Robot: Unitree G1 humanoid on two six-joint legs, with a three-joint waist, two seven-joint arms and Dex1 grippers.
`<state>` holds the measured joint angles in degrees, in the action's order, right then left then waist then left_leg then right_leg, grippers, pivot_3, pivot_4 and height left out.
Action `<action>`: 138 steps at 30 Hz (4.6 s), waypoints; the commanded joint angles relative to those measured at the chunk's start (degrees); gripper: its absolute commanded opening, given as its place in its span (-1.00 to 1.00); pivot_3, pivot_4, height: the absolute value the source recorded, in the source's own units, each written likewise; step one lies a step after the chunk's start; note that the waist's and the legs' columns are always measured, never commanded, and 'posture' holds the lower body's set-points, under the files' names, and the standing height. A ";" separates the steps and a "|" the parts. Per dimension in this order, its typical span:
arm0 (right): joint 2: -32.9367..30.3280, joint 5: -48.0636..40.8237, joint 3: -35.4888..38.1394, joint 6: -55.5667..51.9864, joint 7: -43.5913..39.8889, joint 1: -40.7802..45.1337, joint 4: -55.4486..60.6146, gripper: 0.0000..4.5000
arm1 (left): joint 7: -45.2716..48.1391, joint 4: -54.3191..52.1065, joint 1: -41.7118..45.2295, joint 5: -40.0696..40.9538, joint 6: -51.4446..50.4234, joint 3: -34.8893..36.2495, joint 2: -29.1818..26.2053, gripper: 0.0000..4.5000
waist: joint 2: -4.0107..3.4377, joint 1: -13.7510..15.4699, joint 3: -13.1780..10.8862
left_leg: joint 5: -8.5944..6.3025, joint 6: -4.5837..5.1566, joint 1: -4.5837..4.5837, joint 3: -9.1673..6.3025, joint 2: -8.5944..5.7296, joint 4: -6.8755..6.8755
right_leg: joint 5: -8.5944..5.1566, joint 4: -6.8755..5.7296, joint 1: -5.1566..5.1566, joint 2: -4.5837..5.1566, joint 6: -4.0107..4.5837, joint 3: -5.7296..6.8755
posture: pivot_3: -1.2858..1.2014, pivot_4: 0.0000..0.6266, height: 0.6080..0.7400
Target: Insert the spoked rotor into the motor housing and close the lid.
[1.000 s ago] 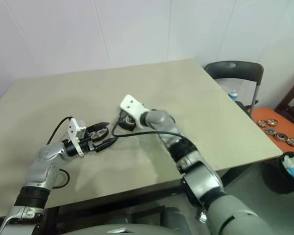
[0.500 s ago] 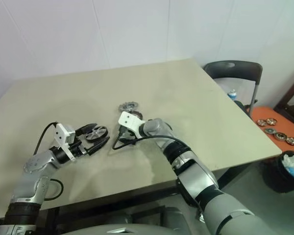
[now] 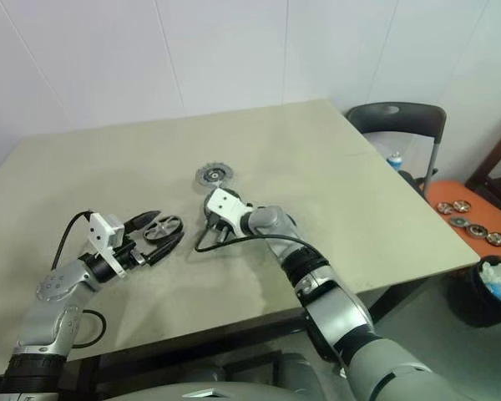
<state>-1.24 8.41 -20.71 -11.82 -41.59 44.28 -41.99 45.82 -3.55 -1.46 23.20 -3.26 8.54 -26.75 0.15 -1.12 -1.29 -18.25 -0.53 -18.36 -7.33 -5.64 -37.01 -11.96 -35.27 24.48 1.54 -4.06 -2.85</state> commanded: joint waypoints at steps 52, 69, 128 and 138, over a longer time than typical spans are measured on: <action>-4.16 1.57 -5.17 -2.15 -0.39 -3.44 12.58 -0.99 | -1.67 -0.67 -0.37 -0.42 2.77 1.87 -0.43 1.00 | -0.02 0.33 -0.05 | 0.00 -0.01 -0.04 -0.04 0.03 -0.08 | 0.00 0.02 -0.03 0.01 -0.01 0.08 | 0.03 -1.00 1.00; -8.11 -10.34 -4.22 -24.00 -11.45 -8.89 31.61 -0.75 | -2.33 0.30 -0.65 -1.04 3.32 2.02 -0.33 1.00 | -0.03 0.43 -0.08 | -0.01 0.00 -0.11 -0.06 0.03 -0.09 | 0.00 0.06 -0.01 0.03 -0.02 0.09 | 0.03 -1.00 1.00; -5.48 -9.07 14.26 -11.14 15.19 -9.99 13.64 -0.24 | 1.22 3.28 0.93 -0.69 4.07 1.80 -1.41 1.00 | -0.04 0.18 -0.12 | 0.01 -0.03 0.01 0.05 0.15 -0.10 | 0.01 0.04 -0.08 -0.08 0.01 -0.01 | 0.03 -1.00 1.00; -7.26 -9.08 11.43 -15.57 11.45 -11.82 15.85 0.71 | 1.12 4.03 1.51 -0.99 4.31 1.30 -0.92 1.00 | -0.03 0.18 -0.11 | 0.01 -0.02 -0.02 0.05 0.14 -0.09 | 0.01 0.09 -0.08 -0.06 0.00 -0.01 | 0.03 -1.00 1.00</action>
<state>-8.63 -0.29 -7.86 -26.10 -28.47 32.55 -27.94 47.19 1.78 -1.00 21.90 0.36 9.03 -27.38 0.12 -0.94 -1.40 -18.24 -0.54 -18.38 -7.29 -5.50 -37.10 -11.95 -35.18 24.40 1.47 -4.06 -2.85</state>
